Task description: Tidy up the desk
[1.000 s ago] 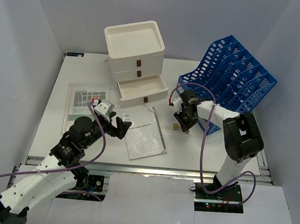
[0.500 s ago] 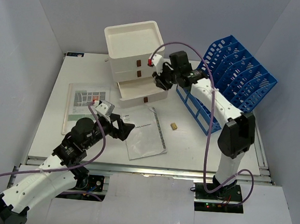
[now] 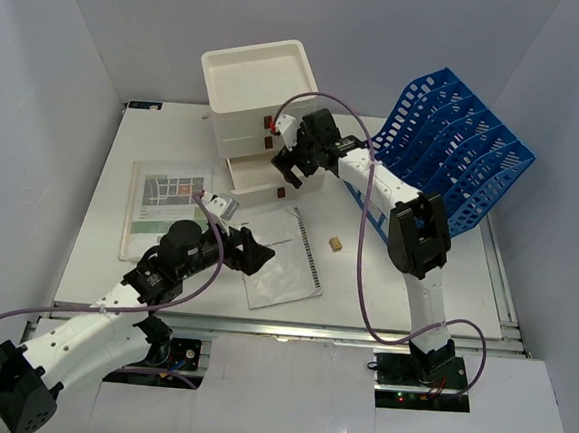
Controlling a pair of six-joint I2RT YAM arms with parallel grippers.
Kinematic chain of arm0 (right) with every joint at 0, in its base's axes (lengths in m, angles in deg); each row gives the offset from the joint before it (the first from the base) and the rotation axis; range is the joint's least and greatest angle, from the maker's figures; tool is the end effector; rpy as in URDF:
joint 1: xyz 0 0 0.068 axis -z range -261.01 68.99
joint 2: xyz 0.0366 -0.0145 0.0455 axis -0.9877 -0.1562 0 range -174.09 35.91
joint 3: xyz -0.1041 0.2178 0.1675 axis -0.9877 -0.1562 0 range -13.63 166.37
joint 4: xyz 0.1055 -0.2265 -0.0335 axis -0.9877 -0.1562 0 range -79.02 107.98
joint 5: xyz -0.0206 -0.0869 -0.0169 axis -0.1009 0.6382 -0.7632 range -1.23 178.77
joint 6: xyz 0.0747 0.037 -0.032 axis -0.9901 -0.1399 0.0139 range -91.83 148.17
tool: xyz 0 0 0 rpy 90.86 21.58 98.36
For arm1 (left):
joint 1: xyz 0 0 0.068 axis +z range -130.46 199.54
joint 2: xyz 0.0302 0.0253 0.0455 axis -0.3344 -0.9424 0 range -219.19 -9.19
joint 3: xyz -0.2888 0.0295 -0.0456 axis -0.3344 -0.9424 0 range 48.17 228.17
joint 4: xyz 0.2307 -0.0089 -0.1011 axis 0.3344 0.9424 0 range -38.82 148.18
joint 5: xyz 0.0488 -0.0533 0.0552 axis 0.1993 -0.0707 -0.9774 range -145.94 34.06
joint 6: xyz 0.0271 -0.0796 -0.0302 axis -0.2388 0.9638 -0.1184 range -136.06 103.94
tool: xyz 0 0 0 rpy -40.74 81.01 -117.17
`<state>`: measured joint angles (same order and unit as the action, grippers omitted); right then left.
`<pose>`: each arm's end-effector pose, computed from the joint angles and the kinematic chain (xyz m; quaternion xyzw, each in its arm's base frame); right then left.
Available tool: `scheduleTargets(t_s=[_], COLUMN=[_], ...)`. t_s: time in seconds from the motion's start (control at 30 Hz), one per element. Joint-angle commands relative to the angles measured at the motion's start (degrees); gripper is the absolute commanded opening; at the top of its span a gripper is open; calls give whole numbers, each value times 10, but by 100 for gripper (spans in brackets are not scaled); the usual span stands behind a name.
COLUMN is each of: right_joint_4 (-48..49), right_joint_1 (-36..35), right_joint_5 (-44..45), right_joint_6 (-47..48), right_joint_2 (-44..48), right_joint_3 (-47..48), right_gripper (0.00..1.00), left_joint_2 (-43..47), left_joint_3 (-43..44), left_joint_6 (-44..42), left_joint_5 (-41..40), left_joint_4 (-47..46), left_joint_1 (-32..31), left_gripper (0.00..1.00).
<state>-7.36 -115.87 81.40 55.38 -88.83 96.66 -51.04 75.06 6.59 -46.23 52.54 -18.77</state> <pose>0.4396 0.3186 0.2500 -0.4892 0.7603 0.0863 0.4186 0.1455 -0.1320 0.2586 0.1589 0.7831 -0.3614 0.4806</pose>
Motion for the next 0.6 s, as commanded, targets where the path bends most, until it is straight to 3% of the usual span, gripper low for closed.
scheduleTargets(t_s=[0.0,0.2,0.3,0.37,0.57], right_joint_4=[15,-6,-50,-58,-25], right_joint_1=[11,99,173,209,305], right_joint_5=[-47,-272,-356,-351,-373], right_joint_6=[-5,-14,14,36,31], right_joint_2=[127,311,397,451,572], right_joint_3=[-59,-264,-342,-399,-521], right_gripper=[93,90,90,90,90], left_joint_2=[-62,-255,-364,-418,-595], left_joint_3=[4,123,203,264,448], left_joint_6=[64,101,136,160,258], left_joint_5=[50,22,-23,-59,-195], left_joint_4=[-70,-77,-53,-11,167], left_joint_1=[1,-49,-96,-121,-181], left_gripper=[98,84,56,53,71])
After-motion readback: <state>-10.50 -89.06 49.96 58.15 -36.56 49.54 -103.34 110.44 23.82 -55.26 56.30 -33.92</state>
